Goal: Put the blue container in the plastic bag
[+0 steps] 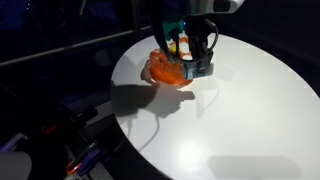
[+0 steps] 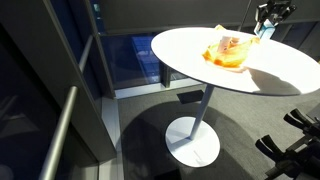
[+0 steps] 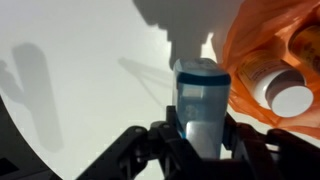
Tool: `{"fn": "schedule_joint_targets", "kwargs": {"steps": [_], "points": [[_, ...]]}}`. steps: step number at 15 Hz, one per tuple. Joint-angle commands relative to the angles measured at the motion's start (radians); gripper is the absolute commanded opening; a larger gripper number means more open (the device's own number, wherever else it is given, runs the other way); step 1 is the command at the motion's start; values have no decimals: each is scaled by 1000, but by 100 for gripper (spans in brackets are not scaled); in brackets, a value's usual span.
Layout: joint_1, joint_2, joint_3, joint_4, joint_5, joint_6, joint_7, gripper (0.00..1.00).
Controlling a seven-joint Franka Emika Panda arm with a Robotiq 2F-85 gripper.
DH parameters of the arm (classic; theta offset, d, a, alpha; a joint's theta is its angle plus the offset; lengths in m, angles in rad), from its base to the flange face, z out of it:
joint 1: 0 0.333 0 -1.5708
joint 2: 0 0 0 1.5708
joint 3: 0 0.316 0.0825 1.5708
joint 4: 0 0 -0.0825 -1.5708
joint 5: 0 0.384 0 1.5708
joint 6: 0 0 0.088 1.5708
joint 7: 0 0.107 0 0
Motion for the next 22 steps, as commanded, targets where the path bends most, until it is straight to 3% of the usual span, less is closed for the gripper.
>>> {"fn": "schedule_joint_targets", "kwargs": {"steps": [1, 9, 22], "points": [[23, -43, 31, 5, -10, 0, 44, 18], [44, -50, 104, 2, 49, 82, 90, 18], [32, -6, 129, -3, 272, -3, 184, 18]]}}
